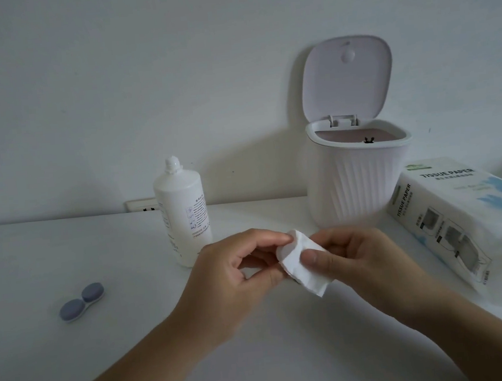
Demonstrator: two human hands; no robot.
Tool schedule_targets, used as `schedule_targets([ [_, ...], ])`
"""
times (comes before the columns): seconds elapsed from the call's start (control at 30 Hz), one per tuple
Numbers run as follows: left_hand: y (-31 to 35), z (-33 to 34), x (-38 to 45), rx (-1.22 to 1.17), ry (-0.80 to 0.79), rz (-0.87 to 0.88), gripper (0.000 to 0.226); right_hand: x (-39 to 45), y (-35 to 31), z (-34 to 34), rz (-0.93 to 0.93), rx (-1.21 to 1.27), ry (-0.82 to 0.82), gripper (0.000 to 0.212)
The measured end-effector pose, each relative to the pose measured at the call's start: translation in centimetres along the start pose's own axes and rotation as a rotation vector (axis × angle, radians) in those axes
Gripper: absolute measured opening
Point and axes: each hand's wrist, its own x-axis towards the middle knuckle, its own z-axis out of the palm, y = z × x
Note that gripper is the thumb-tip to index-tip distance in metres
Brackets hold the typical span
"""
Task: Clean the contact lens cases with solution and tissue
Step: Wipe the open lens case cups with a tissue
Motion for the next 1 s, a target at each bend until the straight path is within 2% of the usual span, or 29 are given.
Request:
schedule_targets([
  [0.27,0.0,0.1,0.4,0.090,-0.054,0.031,0.023,0.0,0.1,-0.6,0.044,-0.066,-0.155,0.028],
  [0.43,-0.5,-0.1,0.3,0.197,-0.176,0.065,0.038,-0.2,0.3,-1.2,0.115,-0.117,-0.326,0.027],
  [0.5,-0.4,-0.1,0.3,0.201,-0.193,0.073,0.037,-0.2,0.2,-1.3,0.126,-0.133,-0.357,0.022],
  [0.67,0.1,-0.3,0.2,0.152,-0.074,0.072,0.027,0.0,0.1,-1.2,0.032,-0.123,-0.225,0.025],
  [0.8,0.4,0.3,-0.3,0.133,0.008,0.055,0.029,0.0,0.1,-0.6,-0.011,-0.019,-0.110,0.025],
  [0.93,0.4,0.2,0.3,0.144,-0.025,0.088,0.018,-0.1,0.1,-0.6,0.018,-0.072,-0.172,0.024],
  [1.0,0.2,-0.1,0.4,0.189,-0.074,0.114,0.023,-0.3,0.2,-0.5,0.058,-0.122,-0.245,0.026],
])
